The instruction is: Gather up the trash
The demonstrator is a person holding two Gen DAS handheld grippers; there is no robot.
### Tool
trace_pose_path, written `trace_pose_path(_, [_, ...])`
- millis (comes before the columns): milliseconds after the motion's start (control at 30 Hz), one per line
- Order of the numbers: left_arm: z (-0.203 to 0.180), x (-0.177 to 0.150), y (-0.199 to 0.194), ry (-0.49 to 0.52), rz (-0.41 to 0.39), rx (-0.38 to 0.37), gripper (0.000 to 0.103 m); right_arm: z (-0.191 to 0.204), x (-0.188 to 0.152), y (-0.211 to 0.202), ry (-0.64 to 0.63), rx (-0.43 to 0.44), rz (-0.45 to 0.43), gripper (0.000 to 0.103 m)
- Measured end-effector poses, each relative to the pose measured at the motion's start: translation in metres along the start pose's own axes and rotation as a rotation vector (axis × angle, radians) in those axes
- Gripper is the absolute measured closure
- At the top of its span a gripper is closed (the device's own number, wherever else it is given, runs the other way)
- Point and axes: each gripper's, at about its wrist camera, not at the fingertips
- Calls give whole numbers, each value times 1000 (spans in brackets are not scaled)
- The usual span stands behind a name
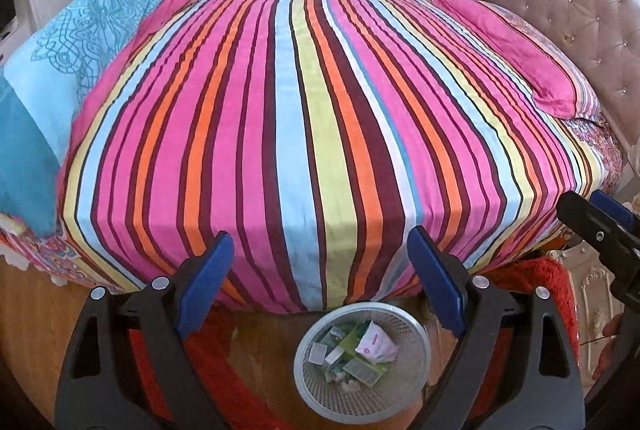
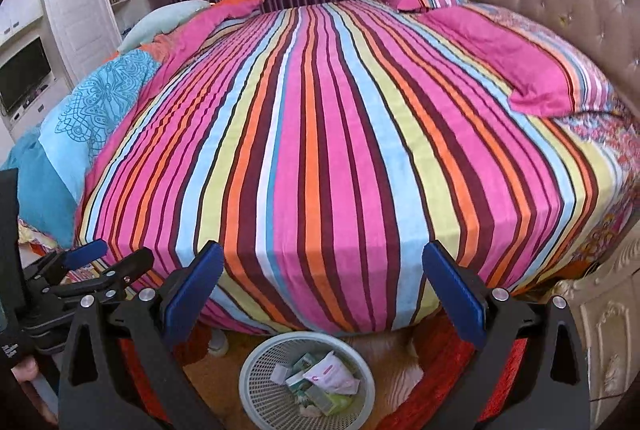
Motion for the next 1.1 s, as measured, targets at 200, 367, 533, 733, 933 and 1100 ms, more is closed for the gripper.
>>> trace_pose_path(200, [-2,12,2,9,-3,20,17,2,12,2,-1,-5,-6,8])
trace_pose_path(367, [-4,21,5,18,-5,17,17,5,16,3,-7,-7,-8,8])
trace_pose_path(533, [-7,27,4,29,-9,4,17,8,19,2,-21,-18,-16,8])
trace_pose_path(733, [-13,31,1,47,-12,1,17,9,22,1,-29,-15,-15,8])
trace_pose_path(933, [-17,34,-4,63,-28,39,17,10,26,-3,-33,-2,-27,8])
trace_pose_path(1100, [-21,35,-9,73,-40,58,17,9,26,-3,-28,3,-25,8])
Point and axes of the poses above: each gripper's, at about its wrist camera, not at the fingertips, and y roughly the way its jaws point, z to its left, x to its top, and after that the axes turned 10 degrees about -x, right-handed
